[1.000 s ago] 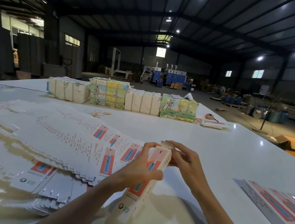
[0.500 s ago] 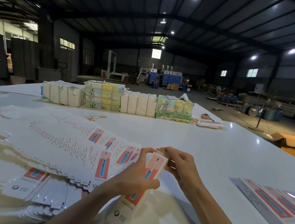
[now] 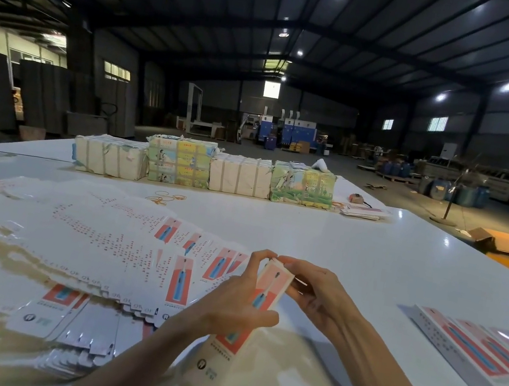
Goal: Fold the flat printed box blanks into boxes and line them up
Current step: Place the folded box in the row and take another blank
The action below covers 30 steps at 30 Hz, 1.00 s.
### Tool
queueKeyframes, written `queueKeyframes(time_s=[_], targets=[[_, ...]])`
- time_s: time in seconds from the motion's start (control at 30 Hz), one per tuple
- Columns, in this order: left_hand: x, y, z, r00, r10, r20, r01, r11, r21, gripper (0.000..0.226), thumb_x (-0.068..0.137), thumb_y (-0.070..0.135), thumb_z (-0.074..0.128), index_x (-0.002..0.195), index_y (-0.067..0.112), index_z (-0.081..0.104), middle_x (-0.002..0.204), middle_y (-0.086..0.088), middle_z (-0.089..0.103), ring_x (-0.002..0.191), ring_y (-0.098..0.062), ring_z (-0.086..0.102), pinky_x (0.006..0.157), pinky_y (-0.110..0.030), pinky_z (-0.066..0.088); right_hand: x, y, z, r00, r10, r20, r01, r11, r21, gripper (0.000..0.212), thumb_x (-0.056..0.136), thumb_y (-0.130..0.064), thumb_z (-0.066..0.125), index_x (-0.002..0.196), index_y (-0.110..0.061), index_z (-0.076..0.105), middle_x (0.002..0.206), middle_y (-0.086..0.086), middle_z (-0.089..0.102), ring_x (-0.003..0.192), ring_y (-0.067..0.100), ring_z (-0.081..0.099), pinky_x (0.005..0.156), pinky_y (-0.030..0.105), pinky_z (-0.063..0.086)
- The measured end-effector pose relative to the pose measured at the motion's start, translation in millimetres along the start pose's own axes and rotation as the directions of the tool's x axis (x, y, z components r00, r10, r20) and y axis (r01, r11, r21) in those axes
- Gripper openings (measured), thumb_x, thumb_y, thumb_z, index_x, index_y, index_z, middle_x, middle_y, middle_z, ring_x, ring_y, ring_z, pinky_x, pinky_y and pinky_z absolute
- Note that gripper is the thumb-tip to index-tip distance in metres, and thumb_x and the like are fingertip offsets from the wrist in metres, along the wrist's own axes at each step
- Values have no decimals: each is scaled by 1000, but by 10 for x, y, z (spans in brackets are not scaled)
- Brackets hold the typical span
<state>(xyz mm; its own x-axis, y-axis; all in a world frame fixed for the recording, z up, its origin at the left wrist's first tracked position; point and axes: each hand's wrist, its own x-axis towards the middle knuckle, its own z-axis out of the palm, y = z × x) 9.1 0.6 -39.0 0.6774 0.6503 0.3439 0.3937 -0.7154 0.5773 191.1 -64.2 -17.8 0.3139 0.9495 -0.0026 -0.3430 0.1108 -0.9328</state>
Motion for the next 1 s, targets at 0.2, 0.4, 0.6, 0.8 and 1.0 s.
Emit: queueKeyframes(time_s=[0.2,0.4,0.6,0.8,1.0], targets=[[-21,19,39,999,17,30,-19,998,56,93,81,60,72,137,68,-2,96,39,41,75,-6,65,41,5,30,-18,-29,-39,981,185,-60,-180,981,76,11,87,2,76,96,3,83,109,22,79,84,27,79,59,29,63],[-15,2,48,999,30,19,-31,996,83,89,80,64,70,135,69,-1,96,39,40,76,-3,64,40,2,33,-23,-24,-16,980,173,-97,-168,984,65,22,86,5,73,106,8,79,109,21,79,76,23,77,57,26,61],[-23,0,57,998,32,-52,-30,999,34,89,77,64,75,128,80,4,98,43,42,79,-5,66,41,3,34,-13,-30,-14,985,143,-100,-130,984,123,24,87,3,74,111,8,76,109,21,79,81,27,79,59,28,62],[-11,-14,77,998,11,-60,-11,1000,-3,88,73,66,76,136,76,15,106,58,40,85,-8,68,47,-4,40,26,-17,-37,987,121,-107,-111,989,95,20,87,4,70,106,7,78,110,23,78,82,26,76,66,30,65],[40,-97,169,992,-50,-118,49,999,-11,85,69,70,75,120,85,9,90,42,50,74,0,67,37,3,29,9,-17,-41,985,156,-76,-155,988,19,15,86,2,73,98,3,82,108,19,79,88,23,76,65,28,64]])
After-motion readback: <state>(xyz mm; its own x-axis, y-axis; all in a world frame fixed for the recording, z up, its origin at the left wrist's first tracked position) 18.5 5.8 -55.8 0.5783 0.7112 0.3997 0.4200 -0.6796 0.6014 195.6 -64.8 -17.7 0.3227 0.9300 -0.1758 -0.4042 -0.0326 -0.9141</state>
